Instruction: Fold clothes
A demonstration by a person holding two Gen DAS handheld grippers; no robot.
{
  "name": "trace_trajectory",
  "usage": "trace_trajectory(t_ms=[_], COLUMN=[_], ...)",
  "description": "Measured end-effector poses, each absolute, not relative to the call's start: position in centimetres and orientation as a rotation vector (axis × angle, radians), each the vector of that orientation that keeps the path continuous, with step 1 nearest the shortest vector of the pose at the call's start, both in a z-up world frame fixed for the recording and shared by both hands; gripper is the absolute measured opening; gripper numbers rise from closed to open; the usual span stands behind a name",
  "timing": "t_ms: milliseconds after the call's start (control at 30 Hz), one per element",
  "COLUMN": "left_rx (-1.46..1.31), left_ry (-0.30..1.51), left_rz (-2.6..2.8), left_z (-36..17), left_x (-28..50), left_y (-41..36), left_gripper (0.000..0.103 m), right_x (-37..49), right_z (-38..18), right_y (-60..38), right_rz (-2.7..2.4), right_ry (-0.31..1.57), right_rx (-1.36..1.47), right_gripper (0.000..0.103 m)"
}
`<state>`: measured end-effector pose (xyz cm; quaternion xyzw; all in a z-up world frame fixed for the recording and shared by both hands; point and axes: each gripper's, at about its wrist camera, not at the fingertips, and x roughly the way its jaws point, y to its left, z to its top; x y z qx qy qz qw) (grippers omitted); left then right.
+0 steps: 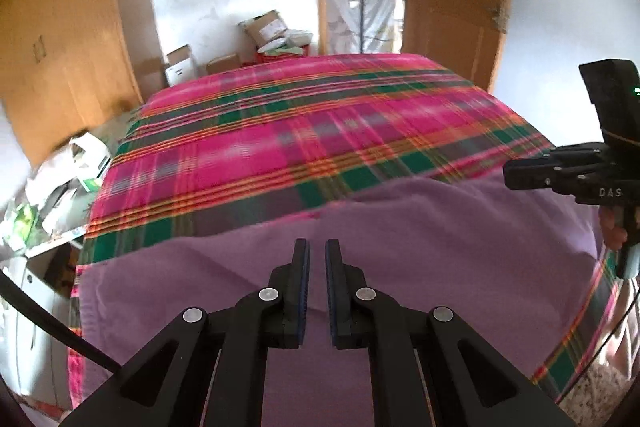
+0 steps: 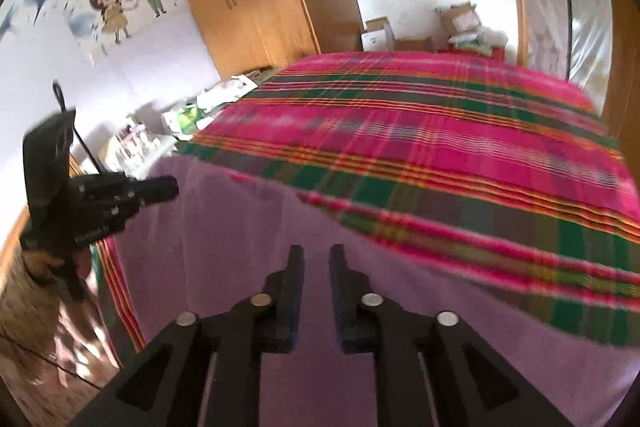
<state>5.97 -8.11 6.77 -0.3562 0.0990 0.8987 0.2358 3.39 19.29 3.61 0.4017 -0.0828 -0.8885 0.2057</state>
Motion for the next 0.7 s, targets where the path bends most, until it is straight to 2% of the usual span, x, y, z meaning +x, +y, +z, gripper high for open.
trace_trajectory(t_ms=[67, 300, 433, 667, 700], left_rx=[-0.988, -1.004, -1.025, -1.094, -1.106], left_ry=[0.255, 0.302, 0.328, 0.328, 0.330], left_rz=[2.474, 2.467, 2.431, 2.419, 2.421], left_z=[7.0, 7.5, 7.3, 5.7, 5.4], left_x=[4.7, 1.9, 0.2, -1.8, -1.9], left_y=[-8.9, -10.6, -11.1, -12.2, -12.3], left_gripper=[0.009, 0.009, 0.009, 0.009, 0.009], right_x=[1.4, -3.6, -6.0, -9.0, -9.0], right_z=[3.3, 1.6, 0.8, -1.4, -1.5], right_y=[19.0, 17.0, 16.2, 13.5, 13.2], right_rz=[-2.422, -2.246, -2.137, -1.948, -1.942], right_ry=[-0.259, -0.323, -0.388, -0.364, -0.347], right_rx=[1.148, 1.233, 1.272, 1.406, 1.420], right_gripper=[0.027, 0.031, 0.031, 0.031, 0.024])
